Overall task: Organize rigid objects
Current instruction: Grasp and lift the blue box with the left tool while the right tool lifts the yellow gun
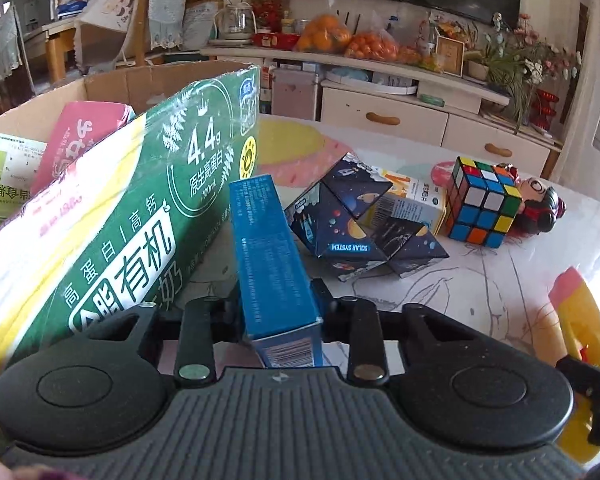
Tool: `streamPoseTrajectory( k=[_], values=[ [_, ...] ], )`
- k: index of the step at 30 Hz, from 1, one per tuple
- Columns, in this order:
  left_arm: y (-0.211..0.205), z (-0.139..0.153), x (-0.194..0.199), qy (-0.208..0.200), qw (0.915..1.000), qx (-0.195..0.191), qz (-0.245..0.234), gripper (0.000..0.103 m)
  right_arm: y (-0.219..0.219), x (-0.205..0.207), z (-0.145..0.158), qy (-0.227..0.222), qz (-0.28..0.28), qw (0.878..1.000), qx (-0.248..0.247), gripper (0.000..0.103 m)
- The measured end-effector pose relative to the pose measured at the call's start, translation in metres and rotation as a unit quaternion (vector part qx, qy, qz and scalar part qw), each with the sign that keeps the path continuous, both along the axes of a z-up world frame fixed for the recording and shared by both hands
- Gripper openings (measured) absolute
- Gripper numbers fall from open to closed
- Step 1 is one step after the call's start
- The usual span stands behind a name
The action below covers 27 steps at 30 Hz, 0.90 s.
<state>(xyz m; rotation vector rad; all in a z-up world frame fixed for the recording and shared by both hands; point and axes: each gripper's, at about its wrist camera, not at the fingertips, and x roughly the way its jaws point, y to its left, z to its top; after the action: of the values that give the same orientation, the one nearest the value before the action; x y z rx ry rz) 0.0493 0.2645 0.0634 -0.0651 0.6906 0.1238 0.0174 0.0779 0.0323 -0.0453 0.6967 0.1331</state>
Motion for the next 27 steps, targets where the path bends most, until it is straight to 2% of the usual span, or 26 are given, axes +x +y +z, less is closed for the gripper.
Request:
streamPoseTrajectory(
  k=[4,12,18,20,23,27],
  values=[
    [0.003,0.003,-0.009,0.005,0.9998,-0.013,-0.014,0.032,-0.007,0.000,0.002,0.000,-0.012,0.999,0.039,0.078],
    [-0.018,0.004,-0.040,0.017,0.9929,-0.049,-0.107,0.032,-0.017,-0.001,0.010,-0.004,-0.017,0.991,0.135,0.078],
    [-0.027,0.002,-0.052,0.022,0.9833,-0.094,-0.154,0.032,-0.007,-0.003,0.016,0.002,0.017,0.976,0.217,0.079],
    [-0.025,0.002,-0.053,0.024,0.9812,-0.107,-0.159,0.027,-0.003,-0.003,0.018,0.007,0.020,0.972,0.235,0.078],
    [-0.018,0.001,-0.053,0.022,0.9760,-0.133,-0.171,0.026,-0.005,0.001,0.018,0.017,0.024,0.959,0.283,0.078],
    [-0.016,0.000,-0.058,0.024,0.9705,-0.147,-0.190,0.026,-0.004,0.002,0.017,0.026,0.024,0.952,0.305,0.078]
  ],
)
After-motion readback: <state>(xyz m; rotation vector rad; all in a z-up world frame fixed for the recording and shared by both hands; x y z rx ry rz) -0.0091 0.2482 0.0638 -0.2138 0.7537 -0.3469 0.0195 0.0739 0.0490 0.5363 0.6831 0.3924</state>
